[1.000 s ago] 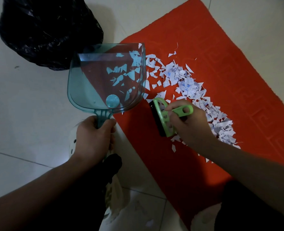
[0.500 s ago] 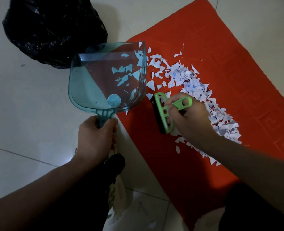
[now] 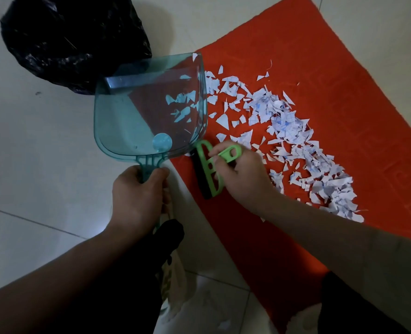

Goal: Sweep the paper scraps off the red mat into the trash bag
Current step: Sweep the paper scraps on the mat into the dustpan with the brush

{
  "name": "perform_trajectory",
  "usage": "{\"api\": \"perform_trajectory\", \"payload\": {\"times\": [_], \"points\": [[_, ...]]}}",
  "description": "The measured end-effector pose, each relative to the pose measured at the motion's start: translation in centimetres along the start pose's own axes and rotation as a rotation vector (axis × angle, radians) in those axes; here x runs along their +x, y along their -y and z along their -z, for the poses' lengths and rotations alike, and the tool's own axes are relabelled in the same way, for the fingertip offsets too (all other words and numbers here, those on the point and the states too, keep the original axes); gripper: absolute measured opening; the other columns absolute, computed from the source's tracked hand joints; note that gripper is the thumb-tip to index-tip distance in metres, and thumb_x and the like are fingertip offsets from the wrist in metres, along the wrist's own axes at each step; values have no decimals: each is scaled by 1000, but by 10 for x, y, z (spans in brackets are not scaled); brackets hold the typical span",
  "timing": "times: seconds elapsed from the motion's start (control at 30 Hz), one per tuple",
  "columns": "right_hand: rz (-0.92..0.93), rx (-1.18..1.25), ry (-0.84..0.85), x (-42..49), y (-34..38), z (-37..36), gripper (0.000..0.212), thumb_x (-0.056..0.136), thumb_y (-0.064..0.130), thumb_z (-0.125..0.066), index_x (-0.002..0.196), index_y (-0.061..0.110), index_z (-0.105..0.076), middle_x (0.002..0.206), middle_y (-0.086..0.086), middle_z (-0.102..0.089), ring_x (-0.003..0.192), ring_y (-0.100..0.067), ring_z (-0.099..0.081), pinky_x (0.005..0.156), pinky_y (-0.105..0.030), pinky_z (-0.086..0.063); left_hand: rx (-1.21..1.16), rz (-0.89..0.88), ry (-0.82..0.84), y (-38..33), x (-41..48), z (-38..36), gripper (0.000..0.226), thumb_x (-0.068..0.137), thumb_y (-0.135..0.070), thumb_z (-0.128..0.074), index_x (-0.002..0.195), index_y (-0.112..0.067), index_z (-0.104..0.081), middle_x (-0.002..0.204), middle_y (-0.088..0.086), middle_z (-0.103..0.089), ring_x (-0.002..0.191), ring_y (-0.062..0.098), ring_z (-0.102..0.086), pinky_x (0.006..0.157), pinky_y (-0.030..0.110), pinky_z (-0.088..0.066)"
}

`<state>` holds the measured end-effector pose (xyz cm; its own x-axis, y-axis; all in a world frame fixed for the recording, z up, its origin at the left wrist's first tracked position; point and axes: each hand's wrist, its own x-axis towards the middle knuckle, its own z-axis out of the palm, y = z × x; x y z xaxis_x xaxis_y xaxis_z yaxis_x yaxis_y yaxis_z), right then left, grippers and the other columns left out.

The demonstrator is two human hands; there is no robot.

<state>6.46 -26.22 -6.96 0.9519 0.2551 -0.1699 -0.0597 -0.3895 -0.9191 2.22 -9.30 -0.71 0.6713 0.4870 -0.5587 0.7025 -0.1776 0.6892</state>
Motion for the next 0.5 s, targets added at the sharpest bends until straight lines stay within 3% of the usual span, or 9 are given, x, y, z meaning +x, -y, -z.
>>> {"api": "perform_trajectory", "payload": {"times": [0.13, 0.33, 0.43, 0.5], "points": [[19, 8, -159, 5, 0, 14, 10, 94, 6, -55, 94, 10, -64, 72, -6, -64, 59, -32, -64, 50, -37, -53, -7, -15, -17, 0, 1, 1, 21, 89, -19, -60, 80, -1, -61, 54, 7, -57, 41, 12, -50, 43, 28, -46], [-13, 85, 60, 0, 8, -7, 10, 95, 7, -55, 98, 5, -65, 72, -5, -63, 62, -23, -63, 53, -39, -54, -28, 1, -28, 0, 1, 3, 22, 90, -20, -60, 83, 1, -62, 58, 10, -58, 45, 16, -51, 44, 28, -46], [-42, 46, 88, 3, 4, -11, 11, 95, 9, -55, 99, 5, -65, 70, 3, -61, 56, -4, -58, 48, -20, -46, -29, 5, -32, 1, 2, 3, 22, 89, -20, -60, 82, 1, -63, 59, 11, -58, 46, 17, -52, 45, 29, -46], [-66, 40, -19, 6, 2, -3, 11, 95, 8, -55, 98, 8, -65, 75, -6, -65, 62, -17, -65, 50, -35, -54, -43, 13, -41, 1, 2, 4, 22, 88, -19, -60, 80, 2, -62, 57, 11, -57, 44, 18, -51, 46, 30, -45]]}}
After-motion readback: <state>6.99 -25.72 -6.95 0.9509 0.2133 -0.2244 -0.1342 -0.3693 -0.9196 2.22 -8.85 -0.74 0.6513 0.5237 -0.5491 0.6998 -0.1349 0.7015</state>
